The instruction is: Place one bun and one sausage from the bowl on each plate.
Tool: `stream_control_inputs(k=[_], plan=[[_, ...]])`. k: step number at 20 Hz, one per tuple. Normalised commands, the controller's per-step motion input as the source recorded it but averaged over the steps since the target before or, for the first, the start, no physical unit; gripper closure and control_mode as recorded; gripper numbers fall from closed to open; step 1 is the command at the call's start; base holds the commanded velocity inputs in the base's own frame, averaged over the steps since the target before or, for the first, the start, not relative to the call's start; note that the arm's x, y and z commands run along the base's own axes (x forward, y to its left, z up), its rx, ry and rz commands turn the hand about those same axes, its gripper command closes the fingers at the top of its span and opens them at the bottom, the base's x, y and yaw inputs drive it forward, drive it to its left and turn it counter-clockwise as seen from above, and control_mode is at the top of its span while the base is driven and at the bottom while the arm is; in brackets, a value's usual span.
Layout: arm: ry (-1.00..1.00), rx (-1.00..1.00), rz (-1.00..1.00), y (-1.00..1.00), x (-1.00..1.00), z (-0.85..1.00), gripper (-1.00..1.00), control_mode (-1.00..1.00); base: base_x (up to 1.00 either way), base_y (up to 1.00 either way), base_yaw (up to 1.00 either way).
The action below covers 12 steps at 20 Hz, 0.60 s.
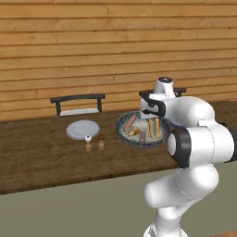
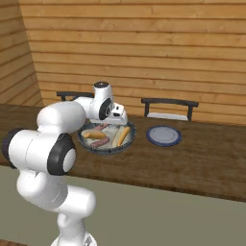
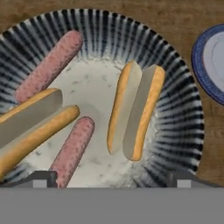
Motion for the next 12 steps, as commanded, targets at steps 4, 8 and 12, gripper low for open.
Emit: stream_control_inputs(k=[4, 8, 12], plan=[[0.04, 0.00, -0.01, -0.28, 0.31, -0.37, -1.00, -1.00, 0.00, 0.00, 0.00], [0.05, 0.00, 0.00, 0.00, 0.10, -0.26, -1.00, -1.00, 0.00, 0.00, 0.00], [0.01, -0.01, 0.00, 0.00, 0.16, -0.30, -1.00, -1.00, 0.00, 0.00, 0.00]])
